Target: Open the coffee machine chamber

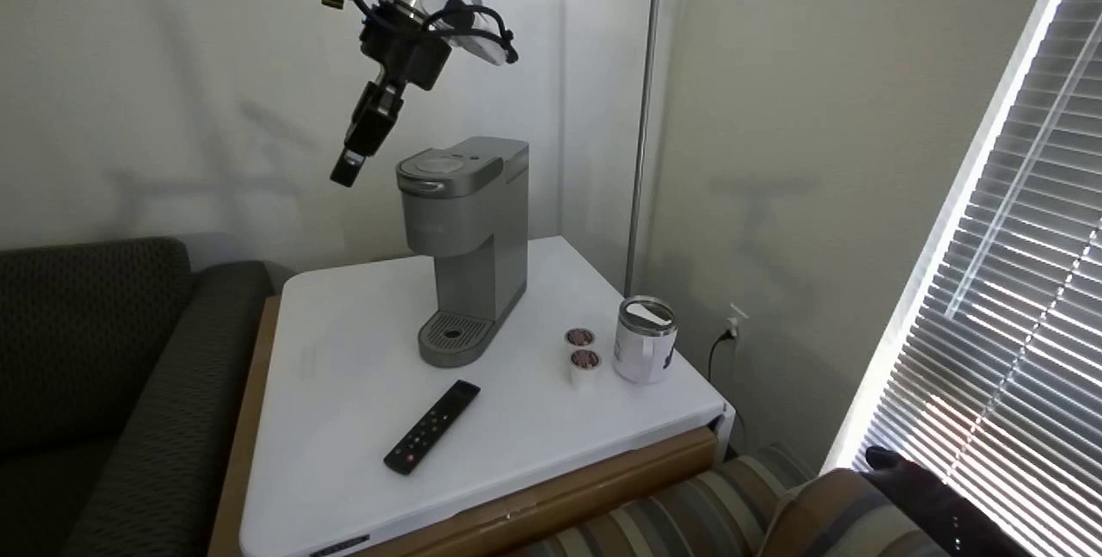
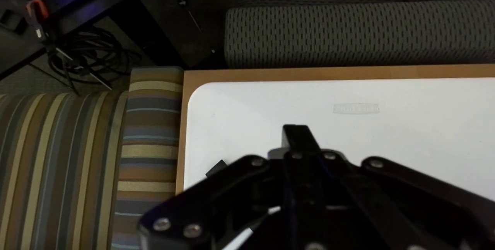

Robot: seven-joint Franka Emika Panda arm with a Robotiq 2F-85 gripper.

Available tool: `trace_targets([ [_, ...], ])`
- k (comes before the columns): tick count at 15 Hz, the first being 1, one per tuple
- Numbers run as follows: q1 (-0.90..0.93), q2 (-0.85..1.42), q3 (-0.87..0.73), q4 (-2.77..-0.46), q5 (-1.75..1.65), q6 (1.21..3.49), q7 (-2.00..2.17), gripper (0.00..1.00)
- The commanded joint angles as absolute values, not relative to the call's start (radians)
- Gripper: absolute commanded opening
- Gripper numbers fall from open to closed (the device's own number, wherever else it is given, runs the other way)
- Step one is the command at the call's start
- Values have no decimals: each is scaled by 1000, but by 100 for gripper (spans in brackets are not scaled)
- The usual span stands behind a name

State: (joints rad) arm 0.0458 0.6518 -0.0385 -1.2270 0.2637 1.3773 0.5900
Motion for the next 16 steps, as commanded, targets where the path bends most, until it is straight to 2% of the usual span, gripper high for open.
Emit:
trace_targets([
  [1, 46, 653, -40, -1224, 264, 1374, 590, 0],
  [5, 52, 637, -38, -1280, 294, 1473, 624, 0],
  [16, 46, 547, -35, -1588, 348, 1973, 592, 0],
])
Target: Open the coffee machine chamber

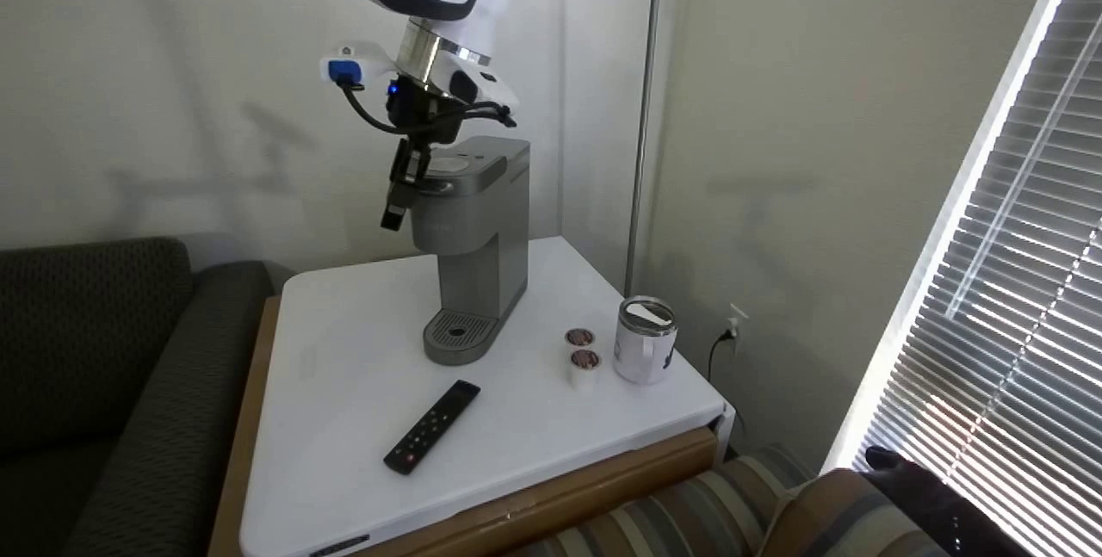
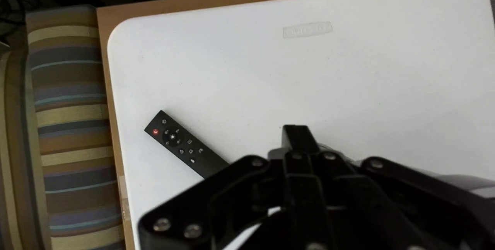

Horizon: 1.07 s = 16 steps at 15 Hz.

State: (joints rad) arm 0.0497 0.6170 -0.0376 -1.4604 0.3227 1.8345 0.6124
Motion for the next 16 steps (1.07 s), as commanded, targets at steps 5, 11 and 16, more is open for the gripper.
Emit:
trace_targets([
  [5, 57, 470, -25, -1716, 342, 2131, 591, 0],
  [11, 87, 371, -15, -1896, 332, 2344, 608, 0],
  [16, 95, 310, -13, -2007, 332, 2467, 625, 0],
])
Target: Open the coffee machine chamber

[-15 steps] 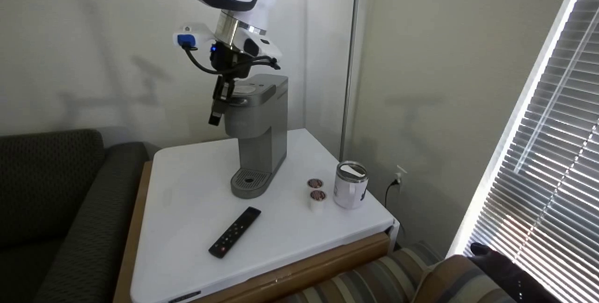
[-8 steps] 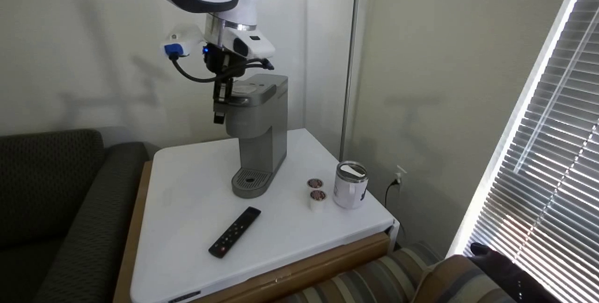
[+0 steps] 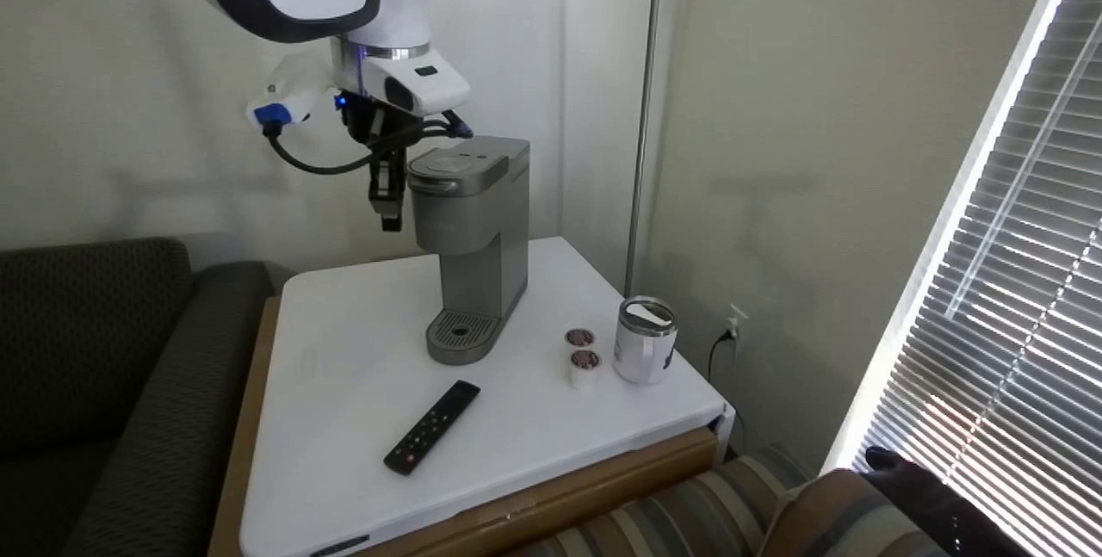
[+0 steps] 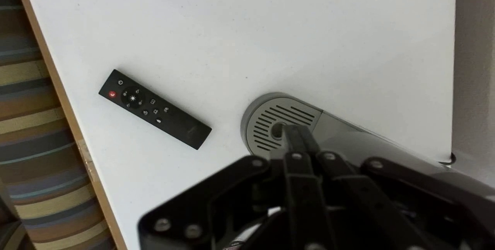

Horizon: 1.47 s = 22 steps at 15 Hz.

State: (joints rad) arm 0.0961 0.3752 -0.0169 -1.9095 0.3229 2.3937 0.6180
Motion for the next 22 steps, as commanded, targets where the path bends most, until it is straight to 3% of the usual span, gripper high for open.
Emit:
trace_targets([
  [1, 96, 299, -14, -2028, 332, 2492, 630, 0],
  [11, 95, 269, -17, -2068, 316, 2637, 652, 0],
  [22, 90, 290, -11, -2034, 316, 2645, 645, 1],
])
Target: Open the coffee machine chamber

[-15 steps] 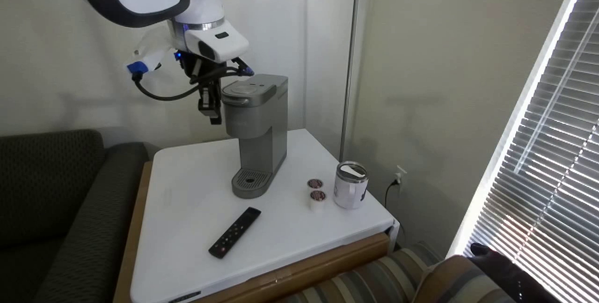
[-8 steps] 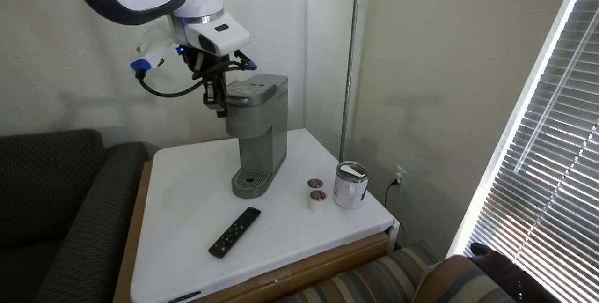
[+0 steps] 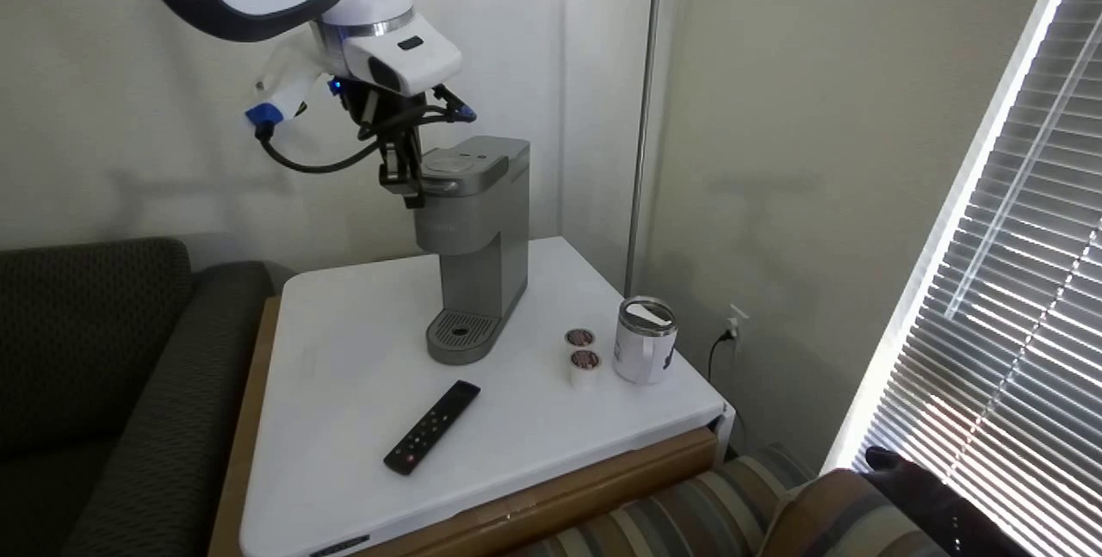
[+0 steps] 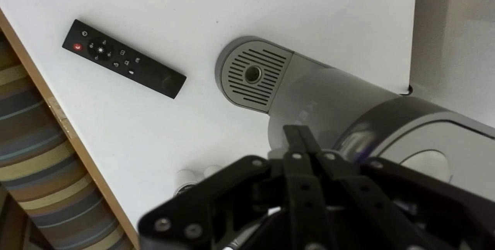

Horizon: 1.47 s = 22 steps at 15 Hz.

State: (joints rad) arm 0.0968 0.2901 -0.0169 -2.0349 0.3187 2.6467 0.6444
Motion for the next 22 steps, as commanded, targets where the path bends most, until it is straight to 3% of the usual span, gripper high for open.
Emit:
trace_targets([
  [1, 90, 290, -11, -2033, 316, 2645, 645, 1],
  [10, 78, 328, 13, -2021, 367, 2756, 602, 0],
  [22, -44, 412, 203, -2013, 629, 3053, 364, 0],
])
